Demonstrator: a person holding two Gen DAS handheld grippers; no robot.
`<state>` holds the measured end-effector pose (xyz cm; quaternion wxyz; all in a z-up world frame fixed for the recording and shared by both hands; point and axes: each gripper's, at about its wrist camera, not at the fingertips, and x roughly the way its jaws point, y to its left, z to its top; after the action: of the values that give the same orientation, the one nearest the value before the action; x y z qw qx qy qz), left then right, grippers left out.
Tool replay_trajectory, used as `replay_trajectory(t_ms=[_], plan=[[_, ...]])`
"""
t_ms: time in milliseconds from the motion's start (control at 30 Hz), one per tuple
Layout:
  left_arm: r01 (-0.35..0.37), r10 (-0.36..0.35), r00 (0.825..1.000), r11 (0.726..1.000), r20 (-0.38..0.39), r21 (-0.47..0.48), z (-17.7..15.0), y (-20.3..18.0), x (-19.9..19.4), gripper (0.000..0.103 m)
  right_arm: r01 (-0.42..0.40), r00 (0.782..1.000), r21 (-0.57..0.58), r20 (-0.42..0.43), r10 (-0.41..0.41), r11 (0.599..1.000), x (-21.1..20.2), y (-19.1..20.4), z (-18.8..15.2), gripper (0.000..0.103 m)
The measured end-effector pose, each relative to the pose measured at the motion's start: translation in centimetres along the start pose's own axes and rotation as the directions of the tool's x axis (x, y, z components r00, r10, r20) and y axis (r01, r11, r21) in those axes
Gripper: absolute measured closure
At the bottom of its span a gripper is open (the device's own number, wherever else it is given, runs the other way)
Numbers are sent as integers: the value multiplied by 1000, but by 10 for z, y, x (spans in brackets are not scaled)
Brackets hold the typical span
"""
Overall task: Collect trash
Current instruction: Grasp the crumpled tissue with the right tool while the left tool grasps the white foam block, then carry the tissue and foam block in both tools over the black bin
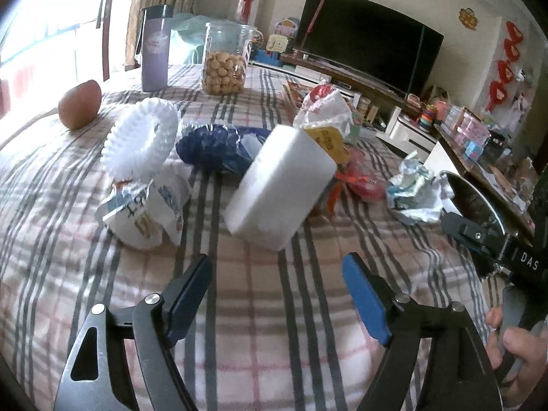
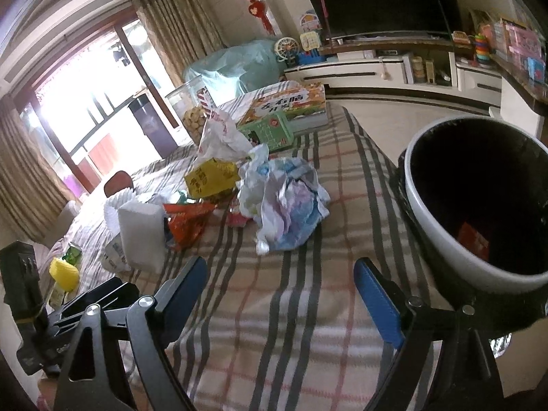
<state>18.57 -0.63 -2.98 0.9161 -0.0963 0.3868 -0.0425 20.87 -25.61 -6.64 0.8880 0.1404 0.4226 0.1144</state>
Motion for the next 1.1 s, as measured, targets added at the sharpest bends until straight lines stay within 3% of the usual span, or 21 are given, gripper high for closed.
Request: replay_trajectory(t_ms=[367, 467, 500, 533, 567, 600, 633, 667, 733, 867, 933, 1100], plan=[[-7, 7, 1000, 1000, -12, 15, 22, 7, 34, 24, 21, 1000, 7, -6, -21, 1000, 29, -3, 20, 14], [5, -4, 1000, 1000, -15, 22, 25, 9, 43, 28, 30, 999, 5, -11, -30, 1000, 36, -5, 22, 15], [10, -10, 1000, 1000, -17, 20, 26, 10, 44, 36, 32, 999, 5, -9, -32, 999, 37, -6, 22, 16], [24, -23, 999, 1000, -24, 17, 27, 11, 47, 49, 27, 1000, 4, -6, -27, 1000, 38, -6, 23, 25], [34, -33, 999, 999, -31, 15, 27, 12, 49, 56, 26, 1000, 1, -8, -26, 1000, 40, -6, 23, 33], [39, -38, 999, 999, -32, 10, 28, 14, 50, 59, 27, 1000, -3, -13, -27, 1000, 40, -6, 22, 52], [42, -41, 999, 999, -24, 8, 28, 15, 49, 65, 33, 999, -6, -16, -33, 999, 41, -6, 21, 61], [47, -46, 999, 999, -17, 10, 28, 15, 47, 68, 33, 999, -9, -14, -33, 999, 40, -6, 20, 61], [42, -42, 999, 998, -4, 35, 27, 13, 43, 73, 24, 1000, -18, -5, -24, 1000, 36, -4, 17, 73], [53, -54, 999, 997, 8, 57, 19, 4, 36, 75, 0, 1000, -17, -3, 0, 1000, 25, -6, 9, 78], [63, -64, 998, 995, 11, 75, 15, -3, 33, 76, -4, 1000, -20, 0, 4, 1000, 19, -6, 7, 87], [102, -103, 995, 989, 10, 104, 10, -18, 25, 76, -25, 1000, -12, 10, 25, 1000, -1, -12, 0, 89]])
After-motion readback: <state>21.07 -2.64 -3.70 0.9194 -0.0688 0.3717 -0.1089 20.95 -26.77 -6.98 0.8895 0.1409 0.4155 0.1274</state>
